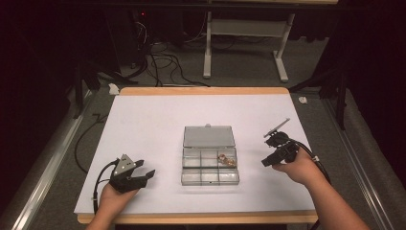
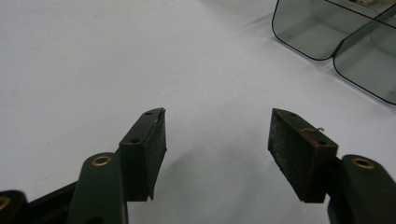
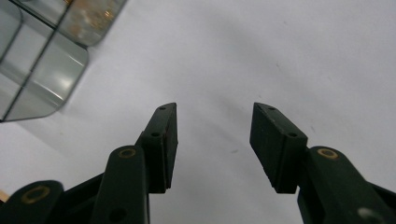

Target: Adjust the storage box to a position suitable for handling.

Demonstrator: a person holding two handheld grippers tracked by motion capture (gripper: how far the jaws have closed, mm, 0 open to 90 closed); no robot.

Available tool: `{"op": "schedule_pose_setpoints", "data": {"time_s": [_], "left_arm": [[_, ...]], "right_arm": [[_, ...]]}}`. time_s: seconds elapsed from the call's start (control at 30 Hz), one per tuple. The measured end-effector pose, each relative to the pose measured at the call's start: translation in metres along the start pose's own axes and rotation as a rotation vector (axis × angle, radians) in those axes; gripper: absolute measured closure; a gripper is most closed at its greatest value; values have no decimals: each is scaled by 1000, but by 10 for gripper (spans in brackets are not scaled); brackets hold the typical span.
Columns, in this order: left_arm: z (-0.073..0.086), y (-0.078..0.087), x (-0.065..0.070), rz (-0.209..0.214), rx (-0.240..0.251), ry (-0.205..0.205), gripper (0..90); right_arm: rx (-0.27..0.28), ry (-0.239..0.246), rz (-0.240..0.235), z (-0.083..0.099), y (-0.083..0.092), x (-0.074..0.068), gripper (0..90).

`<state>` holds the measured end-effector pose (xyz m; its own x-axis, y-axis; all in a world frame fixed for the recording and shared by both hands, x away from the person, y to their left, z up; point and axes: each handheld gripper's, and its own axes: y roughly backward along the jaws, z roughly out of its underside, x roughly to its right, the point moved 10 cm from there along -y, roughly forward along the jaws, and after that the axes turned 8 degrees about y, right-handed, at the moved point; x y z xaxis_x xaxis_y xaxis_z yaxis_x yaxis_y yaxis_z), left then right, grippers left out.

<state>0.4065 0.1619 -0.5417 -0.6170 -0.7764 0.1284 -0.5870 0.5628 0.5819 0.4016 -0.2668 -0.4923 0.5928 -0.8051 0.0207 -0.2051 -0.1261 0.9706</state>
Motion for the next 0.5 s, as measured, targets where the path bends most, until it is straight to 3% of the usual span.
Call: {"op": "schedule_pose_setpoints", "data": {"time_s": [0.5], "left_arm": [[0, 0, 0, -2, 1, -3, 375]], "right_arm": [[-1, -43, 17, 23, -1, 13, 472]]}}
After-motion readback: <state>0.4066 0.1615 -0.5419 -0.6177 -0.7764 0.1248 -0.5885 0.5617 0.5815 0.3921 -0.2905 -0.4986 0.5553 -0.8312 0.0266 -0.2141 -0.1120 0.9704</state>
